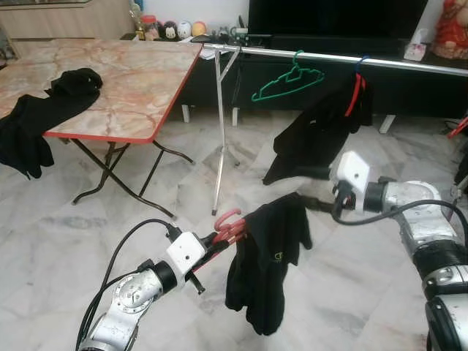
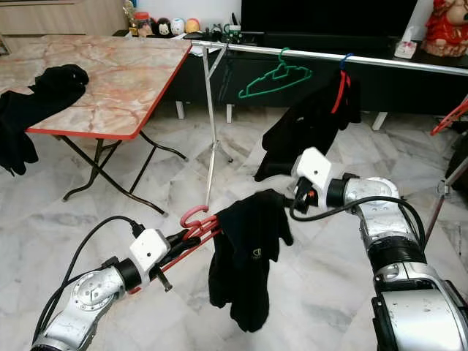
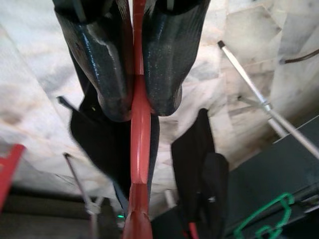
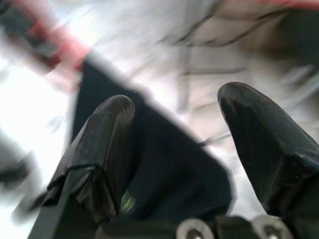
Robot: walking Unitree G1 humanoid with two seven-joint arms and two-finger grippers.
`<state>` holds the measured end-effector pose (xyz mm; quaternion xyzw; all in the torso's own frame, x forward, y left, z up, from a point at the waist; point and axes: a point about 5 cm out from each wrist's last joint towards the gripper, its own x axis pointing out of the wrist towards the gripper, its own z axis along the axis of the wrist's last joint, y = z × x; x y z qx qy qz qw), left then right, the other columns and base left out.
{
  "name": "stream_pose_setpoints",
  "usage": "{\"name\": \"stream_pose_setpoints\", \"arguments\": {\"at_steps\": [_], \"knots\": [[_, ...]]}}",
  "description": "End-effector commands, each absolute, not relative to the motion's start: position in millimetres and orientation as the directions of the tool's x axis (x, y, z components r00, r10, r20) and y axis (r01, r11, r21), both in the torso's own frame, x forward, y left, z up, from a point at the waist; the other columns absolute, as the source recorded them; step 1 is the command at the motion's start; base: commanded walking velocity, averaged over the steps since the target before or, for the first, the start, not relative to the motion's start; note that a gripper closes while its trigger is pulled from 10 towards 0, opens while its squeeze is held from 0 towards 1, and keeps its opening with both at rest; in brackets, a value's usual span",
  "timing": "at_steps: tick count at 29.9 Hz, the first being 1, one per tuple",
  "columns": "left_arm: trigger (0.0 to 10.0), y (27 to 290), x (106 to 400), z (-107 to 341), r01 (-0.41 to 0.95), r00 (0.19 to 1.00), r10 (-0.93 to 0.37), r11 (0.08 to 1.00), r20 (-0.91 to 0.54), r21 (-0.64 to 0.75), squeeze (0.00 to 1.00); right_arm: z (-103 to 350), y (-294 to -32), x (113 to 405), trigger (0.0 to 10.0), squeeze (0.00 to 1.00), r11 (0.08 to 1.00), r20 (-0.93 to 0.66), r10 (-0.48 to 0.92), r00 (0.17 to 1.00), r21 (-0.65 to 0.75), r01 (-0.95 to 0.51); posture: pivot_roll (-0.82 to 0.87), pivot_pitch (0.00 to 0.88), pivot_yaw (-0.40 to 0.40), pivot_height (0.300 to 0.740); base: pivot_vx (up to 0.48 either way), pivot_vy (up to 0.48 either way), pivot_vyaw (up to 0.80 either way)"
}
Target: Hang hanger
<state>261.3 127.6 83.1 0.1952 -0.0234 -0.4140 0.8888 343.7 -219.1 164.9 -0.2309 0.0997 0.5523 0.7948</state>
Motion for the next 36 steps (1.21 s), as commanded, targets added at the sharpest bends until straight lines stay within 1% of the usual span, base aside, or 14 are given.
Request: {"name": "stream_pose_setpoints", "arguments": {"at_steps": [1,2,4,5,6,9,13,16,21,33,34,36], "knots": [[10.0,124,264,97,0.728,0.637,-0.768,0.571,-0.067,0.38,0.0,171,-219,344,10.0,0.0,0.22,-0.455,0.833,0.316,-0.251,-0.943,-0.17,0.0,0.022,0.732,0.0,0.0,0.0],[10.0,123,261,101,0.764,0.596,-0.799,0.53,-0.087,0.367,0.0,168,-216,341,10.0,0.0,0.147,-0.507,0.828,0.238,-0.214,-0.966,-0.16,0.0,0.019,0.732,0.0,0.0,0.0],[10.0,121,258,103,0.795,0.555,-0.825,0.49,-0.106,0.358,0.0,166,-212,340,10.0,0.0,0.093,-0.532,0.828,0.178,-0.182,-0.979,-0.16,0.0,0.018,0.732,0.0,0.0,0.0],[10.0,119,255,106,0.816,0.522,-0.845,0.454,-0.12,0.357,0.0,164,-210,338,10.0,0.0,0.056,-0.551,0.824,0.132,-0.152,-0.987,-0.15,0.0,0.014,0.732,0.0,0.0,0.0],[10.0,119,255,106,0.816,0.522,-0.845,0.454,-0.12,0.357,0.0,164,-210,338,10.0,0.0,0.056,-0.551,0.824,0.132,-0.152,-0.987,-0.15,0.0,0.014,0.732,0.0,0.0,0.0],[10.0,117,252,109,0.834,0.488,-0.863,0.418,-0.129,0.362,0.0,161,-207,336,10.0,0.0,-0.001,-0.58,0.811,0.073,-0.126,-0.992,-0.15,0.0,0.01,0.732,0.0,0.0,0.0],[10.0,115,251,113,0.845,0.463,-0.876,0.388,-0.137,0.368,0.0,161,-202,337,10.0,0.0,-0.028,-0.58,0.813,0.049,-0.123,-0.992,-0.15,0.0,0.008,0.732,0.0,0.0,0.0],[10.0,112,250,118,0.857,0.44,-0.886,0.366,-0.146,0.362,0.0,162,-199,336,10.0,0.0,-0.063,-0.585,0.811,0.01,-0.104,-0.993,-0.15,0.0,0.004,0.732,0.0,0.0,0.0],[10.0,108,249,120,0.866,0.416,-0.896,0.338,-0.154,0.368,0.0,159,-194,336,10.0,0.0,-0.087,-0.596,0.803,-0.018,-0.088,-0.992,-0.15,0.0,-0.001,0.732,0.0,0.0,0.0],[10.0,103,249,124,0.872,0.4,-0.901,0.32,-0.165,0.37,0.0,149,-183,335,10.0,0.0,-0.114,-0.592,0.804,-0.06,-0.055,-0.992,-0.14,0.0,-0.007,0.732,0.0,0.0,0.0],[10.0,102,249,124,0.873,0.398,-0.903,0.318,-0.163,0.37,0.0,148,-181,335,5.0,0.0,-0.119,-0.593,0.802,-0.067,-0.049,-0.992,-0.14,0.0,-0.007,0.732,0.0,0.0,0.0],[10.0,101,249,124,0.874,0.395,-0.904,0.315,-0.161,0.37,0.0,147,-180,335,5.0,0.0,-0.124,-0.595,0.8,-0.075,-0.042,-0.991,-0.14,0.0,-0.007,0.732,0.0,0.0,0.0]]}}
